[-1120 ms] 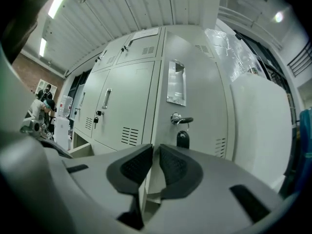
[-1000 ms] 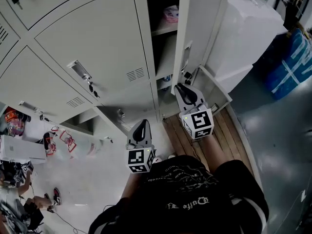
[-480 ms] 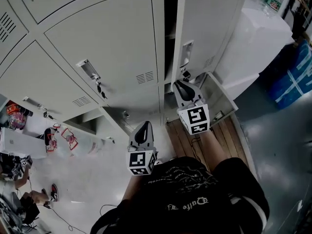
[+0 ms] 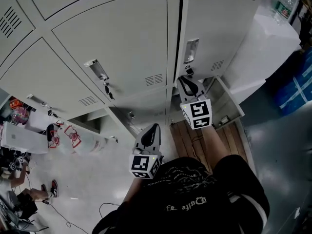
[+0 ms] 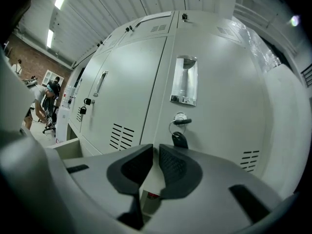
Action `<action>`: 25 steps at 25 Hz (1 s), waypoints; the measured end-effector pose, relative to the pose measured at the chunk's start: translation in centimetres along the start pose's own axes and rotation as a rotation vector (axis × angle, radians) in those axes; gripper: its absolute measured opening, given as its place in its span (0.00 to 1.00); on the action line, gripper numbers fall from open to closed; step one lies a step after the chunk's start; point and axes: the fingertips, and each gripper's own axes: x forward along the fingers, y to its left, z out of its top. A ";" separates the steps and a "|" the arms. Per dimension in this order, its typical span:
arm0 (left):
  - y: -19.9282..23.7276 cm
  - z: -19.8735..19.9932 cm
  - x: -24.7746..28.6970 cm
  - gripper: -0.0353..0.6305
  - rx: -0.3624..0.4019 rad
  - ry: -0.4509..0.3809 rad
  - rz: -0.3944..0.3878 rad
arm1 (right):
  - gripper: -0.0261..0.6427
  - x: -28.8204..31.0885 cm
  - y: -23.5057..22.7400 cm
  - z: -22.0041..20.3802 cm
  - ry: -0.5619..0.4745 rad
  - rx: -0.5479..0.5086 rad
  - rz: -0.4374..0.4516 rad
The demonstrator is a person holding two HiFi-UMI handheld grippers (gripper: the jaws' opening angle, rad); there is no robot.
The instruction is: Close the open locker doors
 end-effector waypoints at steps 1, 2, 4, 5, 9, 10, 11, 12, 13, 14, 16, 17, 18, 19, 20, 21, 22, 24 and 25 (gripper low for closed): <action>0.0 0.1 0.0 0.06 0.001 -0.001 -0.002 | 0.10 0.3 -0.2 0.0 0.004 0.000 -0.002; 0.0 0.1 0.1 0.06 0.003 -0.001 -0.001 | 0.10 0.6 -0.3 -0.1 0.007 0.003 -0.004; 0.2 0.1 0.1 0.06 0.003 0.002 0.003 | 0.10 1.1 -0.5 -0.1 0.008 0.013 -0.001; 0.4 0.1 0.1 0.06 0.000 0.002 0.007 | 0.10 1.3 -0.5 -0.1 0.006 0.018 0.003; 1.2 0.0 0.2 0.06 -0.029 -0.001 0.025 | 0.10 2.1 -0.5 -0.1 0.004 0.026 0.007; 1.3 0.0 0.2 0.06 -0.034 -0.002 0.029 | 0.10 2.3 -0.6 0.0 0.006 0.026 0.006; 1.4 0.0 0.2 0.06 -0.036 -0.004 0.032 | 0.10 2.5 -0.6 0.0 0.006 0.028 0.006; 1.4 0.1 0.2 0.06 -0.036 -0.004 0.034 | 0.10 2.7 -0.6 0.1 0.003 0.034 0.006; 1.4 0.0 0.2 0.06 -0.037 -0.004 0.035 | 0.10 2.7 -0.7 0.1 0.000 0.042 0.008; 1.4 0.0 0.2 0.06 -0.037 -0.003 0.037 | 0.10 2.6 -0.7 0.0 -0.004 0.051 0.009; 1.5 0.0 0.2 0.06 -0.038 -0.004 0.042 | 0.10 2.6 -0.7 0.0 -0.008 0.059 0.011; 1.6 0.1 0.2 0.06 -0.038 -0.005 0.044 | 0.09 2.6 -0.8 0.1 -0.009 0.056 0.012; 1.6 0.1 0.2 0.06 -0.037 -0.006 0.047 | 0.09 2.7 -0.8 0.1 -0.009 0.054 0.015; 1.6 0.1 0.2 0.06 -0.037 -0.006 0.048 | 0.09 2.7 -0.8 0.1 -0.009 0.054 0.019; 1.5 0.1 0.3 0.06 -0.037 -0.006 0.049 | 0.09 2.7 -0.8 0.1 -0.009 0.056 0.025; 1.4 0.0 0.3 0.06 -0.037 -0.005 0.049 | 0.09 2.7 -0.6 0.1 -0.008 0.061 0.037; 1.2 0.0 0.4 0.06 -0.035 -0.004 0.048 | 0.09 2.7 -0.4 0.1 -0.008 0.068 0.052; 0.8 0.0 0.5 0.06 -0.033 -0.004 0.044 | 0.12 2.4 0.0 0.0 -0.007 0.093 0.083; 0.6 0.0 0.6 0.06 -0.033 -0.004 0.042 | 0.13 2.3 0.2 0.0 -0.010 0.111 0.093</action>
